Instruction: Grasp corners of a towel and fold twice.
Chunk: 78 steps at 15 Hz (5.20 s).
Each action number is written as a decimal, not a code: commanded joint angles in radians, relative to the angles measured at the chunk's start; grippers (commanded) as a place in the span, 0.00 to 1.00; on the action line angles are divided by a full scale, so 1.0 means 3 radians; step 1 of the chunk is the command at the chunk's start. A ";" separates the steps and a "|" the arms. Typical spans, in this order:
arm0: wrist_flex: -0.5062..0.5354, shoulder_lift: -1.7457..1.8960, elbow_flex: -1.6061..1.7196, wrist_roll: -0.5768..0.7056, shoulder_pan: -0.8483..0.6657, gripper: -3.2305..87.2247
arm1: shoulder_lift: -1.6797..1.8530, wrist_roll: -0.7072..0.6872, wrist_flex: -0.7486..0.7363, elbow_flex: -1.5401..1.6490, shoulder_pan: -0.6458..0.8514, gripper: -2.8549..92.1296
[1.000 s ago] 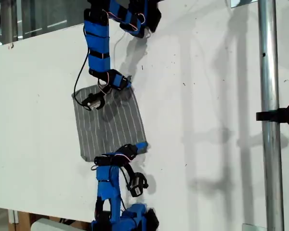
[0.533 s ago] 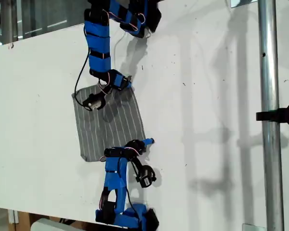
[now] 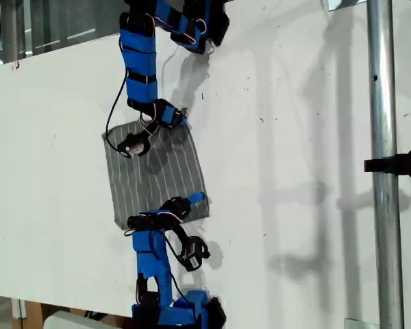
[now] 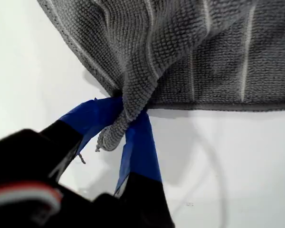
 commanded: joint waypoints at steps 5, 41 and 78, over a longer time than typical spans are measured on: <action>-0.0465 -0.0435 0.0276 -0.0031 -0.0199 0.36 | 0.0102 -0.0026 -0.0031 0.0031 -0.0010 0.03; -0.0430 0.0496 0.0547 0.0281 -0.0936 0.00 | 0.1375 0.0373 0.0424 0.0297 0.0455 0.03; -0.1237 0.7854 0.5783 -0.1554 0.0874 0.32 | -0.0072 0.1800 -0.0496 -0.0312 0.0547 0.05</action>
